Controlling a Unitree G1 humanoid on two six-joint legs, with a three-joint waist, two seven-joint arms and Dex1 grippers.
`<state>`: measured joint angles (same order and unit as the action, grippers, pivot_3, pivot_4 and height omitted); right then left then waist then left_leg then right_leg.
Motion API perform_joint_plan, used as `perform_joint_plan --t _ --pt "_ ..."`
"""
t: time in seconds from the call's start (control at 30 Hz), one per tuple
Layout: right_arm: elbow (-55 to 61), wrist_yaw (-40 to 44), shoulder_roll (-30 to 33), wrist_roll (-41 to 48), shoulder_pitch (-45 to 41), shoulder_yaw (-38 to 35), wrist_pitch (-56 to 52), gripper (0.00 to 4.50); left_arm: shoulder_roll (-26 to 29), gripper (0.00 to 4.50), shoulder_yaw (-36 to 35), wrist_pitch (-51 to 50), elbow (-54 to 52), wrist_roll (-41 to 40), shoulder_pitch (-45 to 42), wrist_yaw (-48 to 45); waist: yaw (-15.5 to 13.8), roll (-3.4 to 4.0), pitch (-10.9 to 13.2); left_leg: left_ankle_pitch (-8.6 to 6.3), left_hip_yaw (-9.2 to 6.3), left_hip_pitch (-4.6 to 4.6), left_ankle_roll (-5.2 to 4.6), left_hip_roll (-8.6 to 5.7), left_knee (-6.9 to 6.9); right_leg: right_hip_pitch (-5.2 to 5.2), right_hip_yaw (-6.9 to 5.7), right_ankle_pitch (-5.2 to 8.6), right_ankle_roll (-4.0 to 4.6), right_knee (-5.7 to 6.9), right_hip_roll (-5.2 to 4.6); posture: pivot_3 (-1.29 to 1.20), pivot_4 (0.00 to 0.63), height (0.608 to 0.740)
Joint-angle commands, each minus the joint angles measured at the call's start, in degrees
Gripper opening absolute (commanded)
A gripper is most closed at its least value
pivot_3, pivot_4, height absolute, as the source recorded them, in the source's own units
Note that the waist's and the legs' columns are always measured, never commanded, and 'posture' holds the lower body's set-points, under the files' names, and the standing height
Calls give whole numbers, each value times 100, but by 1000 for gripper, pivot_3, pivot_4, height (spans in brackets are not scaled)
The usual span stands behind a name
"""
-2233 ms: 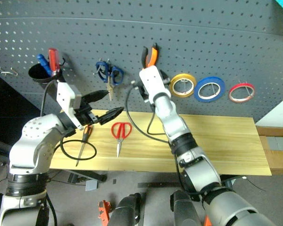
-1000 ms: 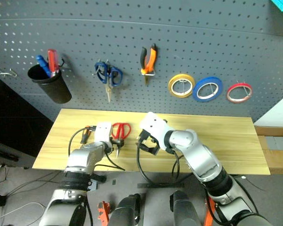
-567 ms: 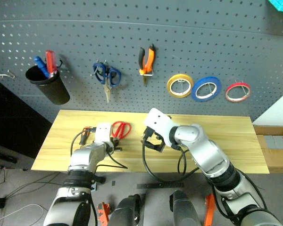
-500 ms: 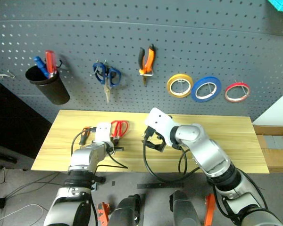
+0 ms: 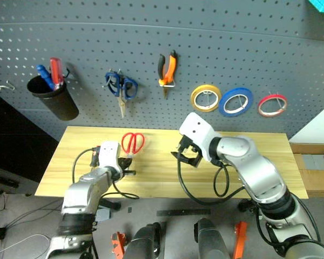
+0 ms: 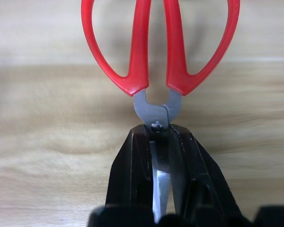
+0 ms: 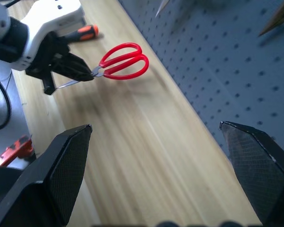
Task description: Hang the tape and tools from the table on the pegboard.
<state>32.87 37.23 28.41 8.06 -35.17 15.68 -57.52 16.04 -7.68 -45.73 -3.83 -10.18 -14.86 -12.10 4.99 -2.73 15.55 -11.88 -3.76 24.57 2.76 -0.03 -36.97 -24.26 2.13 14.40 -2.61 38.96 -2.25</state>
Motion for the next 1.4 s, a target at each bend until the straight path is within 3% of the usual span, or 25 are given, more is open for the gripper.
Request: perform_joint_plan --t 0.03,0.17,0.3,0.63,0.83,1.1,1.4 --pt "313 -8 33 165 185 -388 526 4500 143 190 109 287 -1035 -24 410 -175 -1 2 4 0 3 0 0 2 0 0 0 0 0 0 0 -149 292 740" --pt "389 35 -1 373 377 -597 763 4500 417 190 345 1219 -1773 327 1089 -287 -6 24 23 0 9 -1 -1 10 2 0 2 1 0 0 5 -141 305 740" --pt "475 101 -59 613 477 -811 1267 4500 460 190 -59 2420 -2386 858 1624 217 -12 40 48 -1 13 -2 -2 14 2 0 7 1 1 -3 5 -131 306 740" --pt "50 346 53 913 396 -964 2085 4500 613 190 -461 3175 -3037 1430 2242 401 -35 44 50 -4 19 -2 -7 14 3 4 8 3 0 -12 7 -69 274 740" --pt "-445 271 -75 878 59 -892 2438 4500 689 190 -385 3315 -2905 1469 1732 309 -61 44 50 -3 18 -2 -7 15 1 4 4 3 0 -11 10 -56 260 740" --pt "-779 163 -233 745 -200 -724 2651 4500 1015 190 -164 3705 -1907 1464 895 -110 -65 44 50 -4 22 -2 -7 15 5 1 7 3 0 -12 12 -77 259 740" --pt "-794 74 -262 713 -207 -741 2661 4500 1129 190 -154 4044 -1262 1487 501 -208 -41 44 50 -4 21 -1 -7 15 8 0 5 3 -1 -12 11 -99 263 740"
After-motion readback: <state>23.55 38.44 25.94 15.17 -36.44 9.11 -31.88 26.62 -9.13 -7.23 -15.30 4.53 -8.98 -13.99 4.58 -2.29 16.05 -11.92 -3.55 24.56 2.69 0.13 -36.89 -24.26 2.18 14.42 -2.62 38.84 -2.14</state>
